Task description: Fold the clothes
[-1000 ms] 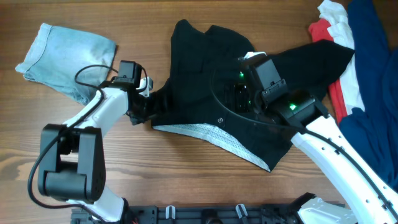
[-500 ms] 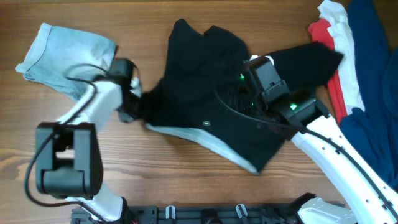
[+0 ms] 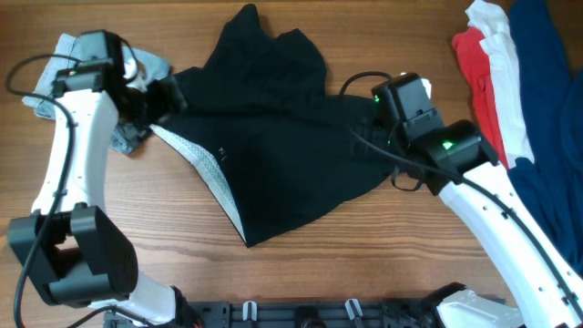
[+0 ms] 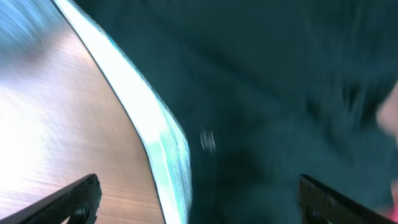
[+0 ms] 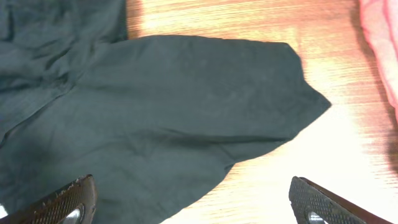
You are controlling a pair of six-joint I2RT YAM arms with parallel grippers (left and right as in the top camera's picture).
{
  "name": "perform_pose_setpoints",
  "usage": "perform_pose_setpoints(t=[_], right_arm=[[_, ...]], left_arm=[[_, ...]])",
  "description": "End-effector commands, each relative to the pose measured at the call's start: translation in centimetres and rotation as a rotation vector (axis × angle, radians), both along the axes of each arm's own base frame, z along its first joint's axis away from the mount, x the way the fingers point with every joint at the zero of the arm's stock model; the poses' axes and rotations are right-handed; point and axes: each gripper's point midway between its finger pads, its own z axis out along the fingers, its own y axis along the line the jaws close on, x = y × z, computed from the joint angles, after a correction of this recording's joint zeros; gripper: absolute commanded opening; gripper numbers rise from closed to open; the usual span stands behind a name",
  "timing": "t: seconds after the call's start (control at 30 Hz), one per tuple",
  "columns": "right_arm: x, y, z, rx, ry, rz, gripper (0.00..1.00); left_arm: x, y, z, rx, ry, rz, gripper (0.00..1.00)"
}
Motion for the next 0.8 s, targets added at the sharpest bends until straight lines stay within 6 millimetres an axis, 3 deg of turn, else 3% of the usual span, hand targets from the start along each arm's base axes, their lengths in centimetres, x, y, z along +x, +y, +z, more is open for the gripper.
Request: perform_pose_setpoints(t=[0.0, 0.27, 0.5, 0.63, 0.77], right_arm=[[1.2, -3.2, -1.0, 0.001, 0.025, -0.157, 1.0], [3.2, -8.1, -6.7, 0.107, 0.22, -0.226, 1.0], [3.3, -12.1, -12.7, 0.084, 0.389, -0.305, 1.0], [3.7, -12.5, -15.3, 0.134, 0.438, -0.296, 1.0], [4.3, -11.6, -16.6, 0.196, 0.453, -0.221, 1.0]], left_arm=[[-2.5, -4.9, -0.3, -0.081, 0.099, -0.105, 1.0], [-6.5, -12.5, -3.4, -0.069, 0.181, -0.316, 1.0], [-10.0, -16.1, -6.9, -0.06, 0.242, -0.371, 1.0], [-11.9, -17.7, -8.2, -0.047, 0.262, -0.429, 1.0], [-14.1, -18.3, -9.1, -0.024, 0.308, -0.47, 1.0]])
